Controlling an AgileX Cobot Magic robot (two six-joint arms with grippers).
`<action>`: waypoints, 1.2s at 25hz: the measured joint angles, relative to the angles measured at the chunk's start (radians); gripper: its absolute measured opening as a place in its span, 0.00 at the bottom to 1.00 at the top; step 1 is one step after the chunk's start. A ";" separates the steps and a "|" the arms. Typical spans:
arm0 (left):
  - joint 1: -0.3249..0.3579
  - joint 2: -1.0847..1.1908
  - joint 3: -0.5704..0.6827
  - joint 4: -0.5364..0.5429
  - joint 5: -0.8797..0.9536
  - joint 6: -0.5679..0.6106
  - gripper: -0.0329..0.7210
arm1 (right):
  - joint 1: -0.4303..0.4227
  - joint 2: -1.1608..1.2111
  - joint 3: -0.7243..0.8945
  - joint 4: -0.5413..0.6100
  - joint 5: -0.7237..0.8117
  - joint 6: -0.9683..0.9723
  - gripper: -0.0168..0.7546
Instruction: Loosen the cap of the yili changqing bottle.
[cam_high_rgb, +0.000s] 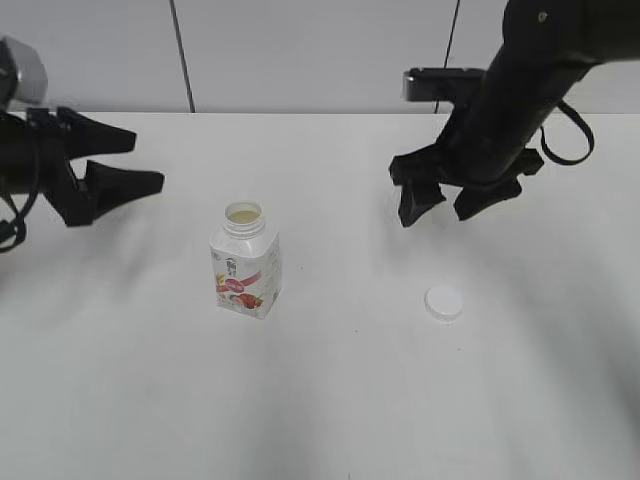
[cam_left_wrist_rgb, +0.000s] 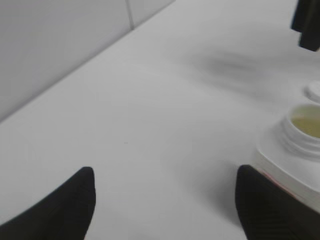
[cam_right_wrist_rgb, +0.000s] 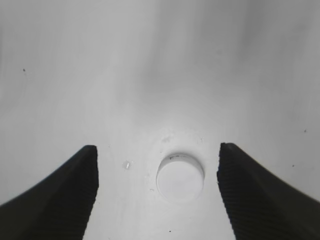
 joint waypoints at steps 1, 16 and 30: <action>0.000 -0.032 0.000 -0.029 0.038 -0.018 0.74 | 0.000 0.000 -0.026 -0.007 0.017 0.000 0.78; 0.000 -0.256 0.001 -0.313 0.750 -0.192 0.66 | 0.000 0.000 -0.400 -0.153 0.319 0.000 0.78; 0.000 -0.291 0.001 -0.563 1.194 -0.041 0.66 | -0.041 0.000 -0.466 -0.365 0.379 0.000 0.78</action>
